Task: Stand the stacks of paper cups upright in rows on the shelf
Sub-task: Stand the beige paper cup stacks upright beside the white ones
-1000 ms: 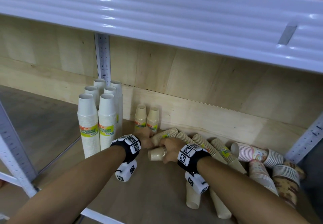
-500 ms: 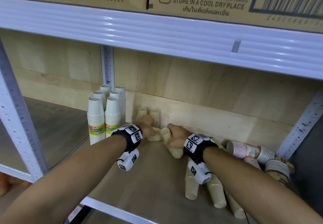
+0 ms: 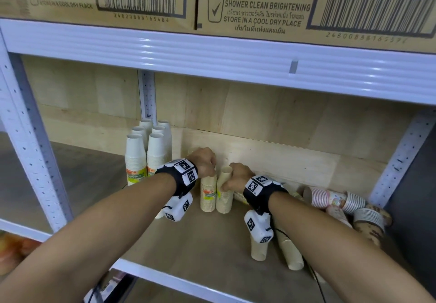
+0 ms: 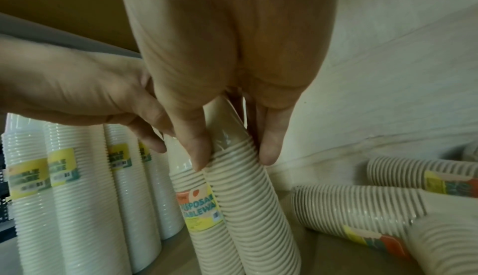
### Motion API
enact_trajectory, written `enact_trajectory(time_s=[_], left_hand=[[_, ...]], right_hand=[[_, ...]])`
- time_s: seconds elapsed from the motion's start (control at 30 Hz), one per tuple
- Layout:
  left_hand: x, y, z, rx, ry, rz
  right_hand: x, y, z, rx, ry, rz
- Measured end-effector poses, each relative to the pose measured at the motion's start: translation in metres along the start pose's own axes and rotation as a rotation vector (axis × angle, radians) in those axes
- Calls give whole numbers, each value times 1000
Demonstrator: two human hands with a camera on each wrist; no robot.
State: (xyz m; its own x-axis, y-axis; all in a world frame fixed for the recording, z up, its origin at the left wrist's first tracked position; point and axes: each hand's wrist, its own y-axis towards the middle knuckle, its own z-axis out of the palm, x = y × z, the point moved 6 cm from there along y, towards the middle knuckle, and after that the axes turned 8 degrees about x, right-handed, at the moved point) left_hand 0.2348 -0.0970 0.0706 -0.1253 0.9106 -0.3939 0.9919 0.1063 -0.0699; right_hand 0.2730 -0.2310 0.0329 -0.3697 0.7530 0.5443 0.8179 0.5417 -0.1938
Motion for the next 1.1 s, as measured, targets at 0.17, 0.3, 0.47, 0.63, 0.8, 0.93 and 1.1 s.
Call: enact_trajectory(time_s=[0.17, 0.3, 0.47, 0.63, 0.8, 0.93, 1.1], left_hand=[[-1, -5, 11, 56, -5, 7], [0, -9, 12, 60, -6, 17], [0, -10, 10, 66, -35, 17], [0, -8, 13, 66, -21, 9], [-4, -9, 13, 66, -12, 19], [-2, -8, 13, 56, 6, 33], [-3, -8, 13, 70, -10, 40]], right_hand=[[-3, -2, 9, 12, -2, 17], [-7, -4, 7, 6, -10, 32], [1, -11, -4, -50, -8, 33], [13, -12, -12, -122, -112, 31], [20, -11, -9, -132, -156, 14], [21, -11, -10, -111, -123, -4], [21, -13, -12, -116, -96, 22]])
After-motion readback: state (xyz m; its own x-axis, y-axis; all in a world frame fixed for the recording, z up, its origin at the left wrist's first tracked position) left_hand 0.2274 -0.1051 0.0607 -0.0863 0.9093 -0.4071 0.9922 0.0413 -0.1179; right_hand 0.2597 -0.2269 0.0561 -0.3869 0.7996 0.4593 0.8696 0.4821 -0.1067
